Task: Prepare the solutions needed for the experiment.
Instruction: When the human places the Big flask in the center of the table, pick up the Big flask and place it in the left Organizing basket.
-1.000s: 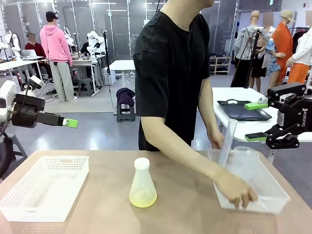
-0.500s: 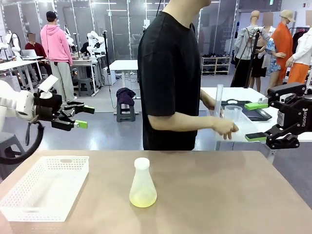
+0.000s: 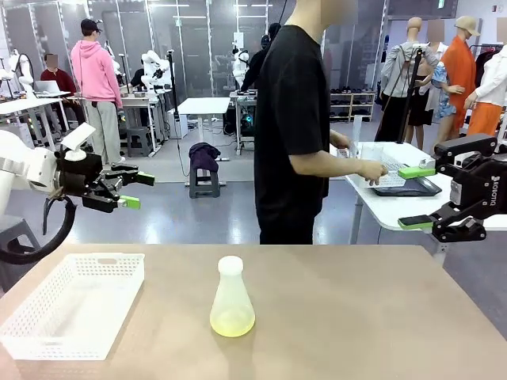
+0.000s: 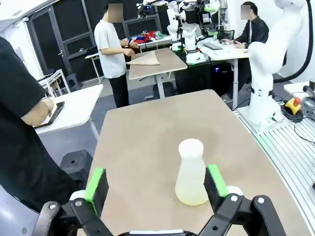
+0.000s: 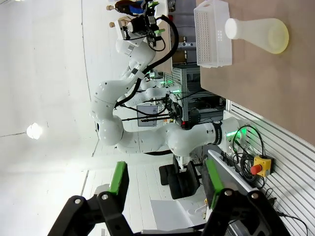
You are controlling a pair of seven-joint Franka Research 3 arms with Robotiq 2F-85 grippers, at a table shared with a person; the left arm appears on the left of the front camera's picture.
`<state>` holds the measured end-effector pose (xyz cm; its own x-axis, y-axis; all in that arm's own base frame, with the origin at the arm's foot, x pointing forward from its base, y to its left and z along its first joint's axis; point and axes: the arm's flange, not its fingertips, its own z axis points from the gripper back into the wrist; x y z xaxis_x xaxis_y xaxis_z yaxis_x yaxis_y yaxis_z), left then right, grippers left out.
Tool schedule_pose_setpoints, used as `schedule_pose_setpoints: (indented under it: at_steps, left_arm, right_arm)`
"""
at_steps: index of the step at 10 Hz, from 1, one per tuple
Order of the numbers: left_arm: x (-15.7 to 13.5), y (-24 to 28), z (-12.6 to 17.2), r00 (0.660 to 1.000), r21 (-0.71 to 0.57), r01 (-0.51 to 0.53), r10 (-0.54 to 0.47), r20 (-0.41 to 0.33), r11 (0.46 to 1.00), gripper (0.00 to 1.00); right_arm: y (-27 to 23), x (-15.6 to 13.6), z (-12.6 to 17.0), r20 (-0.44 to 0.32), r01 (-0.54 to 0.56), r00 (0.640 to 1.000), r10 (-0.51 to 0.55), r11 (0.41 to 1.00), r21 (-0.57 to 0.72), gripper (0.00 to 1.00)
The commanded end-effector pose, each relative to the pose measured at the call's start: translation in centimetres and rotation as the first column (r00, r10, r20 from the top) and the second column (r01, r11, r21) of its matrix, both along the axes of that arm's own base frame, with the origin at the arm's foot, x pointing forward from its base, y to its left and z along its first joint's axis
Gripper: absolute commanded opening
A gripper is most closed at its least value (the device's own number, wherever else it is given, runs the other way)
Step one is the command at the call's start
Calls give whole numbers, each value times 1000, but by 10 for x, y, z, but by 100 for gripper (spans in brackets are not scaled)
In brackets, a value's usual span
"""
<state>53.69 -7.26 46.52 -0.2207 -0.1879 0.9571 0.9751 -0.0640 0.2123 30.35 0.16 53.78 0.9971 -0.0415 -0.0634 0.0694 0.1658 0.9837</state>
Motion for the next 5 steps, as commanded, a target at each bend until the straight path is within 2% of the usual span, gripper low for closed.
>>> schedule_pose_setpoints:
  at_steps: [1, 2, 3, 5]
  left_arm:
    - [-7, -4, 0, 999, -4, -38, 38, 6, 999, 100]
    - [0, 0, 0, 1000, 0, 0, 0, 0, 1000, 100]
    - [28, -19, -11, 996, 31, 27, -29, 89, 999, 100]
    - [51, -52, -26, 980, 77, 152, -161, 117, 985, 100]
  right_arm:
    - [2, 0, 0, 15, 1, 1000, -2, 1000, 13, 76]
    - [2, 0, 0, 15, 1, 1000, -2, 1000, 13, 76]
    - [2, 0, 0, 15, 1, 1000, -2, 1000, 13, 76]
    - [2, 0, 0, 15, 1, 1000, -2, 1000, 13, 76]
